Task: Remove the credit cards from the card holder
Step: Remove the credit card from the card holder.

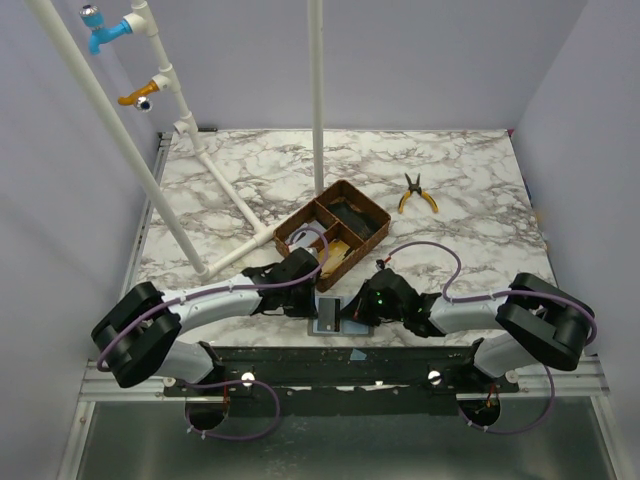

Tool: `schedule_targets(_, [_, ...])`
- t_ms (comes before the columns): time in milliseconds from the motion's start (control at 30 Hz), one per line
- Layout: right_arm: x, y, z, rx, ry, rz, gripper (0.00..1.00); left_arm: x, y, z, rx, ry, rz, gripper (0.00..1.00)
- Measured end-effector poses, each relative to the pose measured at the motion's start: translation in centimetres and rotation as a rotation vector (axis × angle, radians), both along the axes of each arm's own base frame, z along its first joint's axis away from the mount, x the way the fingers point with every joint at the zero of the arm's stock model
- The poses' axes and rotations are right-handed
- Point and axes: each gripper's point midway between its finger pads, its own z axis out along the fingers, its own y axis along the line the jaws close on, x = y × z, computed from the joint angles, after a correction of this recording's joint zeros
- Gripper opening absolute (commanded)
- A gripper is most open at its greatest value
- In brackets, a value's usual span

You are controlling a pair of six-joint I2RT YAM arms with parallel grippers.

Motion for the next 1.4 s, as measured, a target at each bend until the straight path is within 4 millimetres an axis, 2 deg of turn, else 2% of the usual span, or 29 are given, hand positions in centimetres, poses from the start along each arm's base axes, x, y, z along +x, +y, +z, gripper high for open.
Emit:
schedule_targets(100, [0.0,0.0,0.0,0.0,-0.001,0.0,0.01,0.0,0.2,-0.5,0.016,0.007,0.004,0.0])
schedule_targets(267, [-0.1,-0.1,0.1,-0.004,0.0,0.003,0.27,0.2,0.0,-0.7,0.015,0.006,0.004,0.0])
schedule_targets(367, [-0.1,0.1,0.4,0.011,-0.006,0.009,0.28,0.2,-0.2,-0.9,0.014,0.007,0.003,0.0])
schedule_targets(533, [-0.1,0.2,0.5,0.019,-0.008,0.01,0.28,0.3,-0.4,-1.0,0.013,0.012,0.001,0.0])
schedule_targets(633, [-0.1,0.1,0.5,0.028,-0.012,0.012,0.22,0.3,-0.5,-1.0,0.013,0.016,0.002,0.0])
schedule_targets(833, [-0.3,0.1,0.5,0.039,-0.014,0.019,0.19,0.2,-0.9,-1.0,0.01,0.017,-0.003,0.0])
schedule_targets(967, [-0.4,0.1,0.4,0.039,-0.011,0.026,0.07,0.2,-1.1,-1.0,0.012,0.018,-0.008,0.0])
schedule_targets(1067, [-0.4,0.0,0.3,0.04,-0.012,0.028,0.03,0.2,-1.1,-1.1,0.02,0.022,-0.003,0.0])
schedule_targets(1400, [-0.6,-1.1,0.8,0.064,-0.03,0.013,0.01,0.3,-1.5,-1.2,0.002,0.044,0.053,0.0])
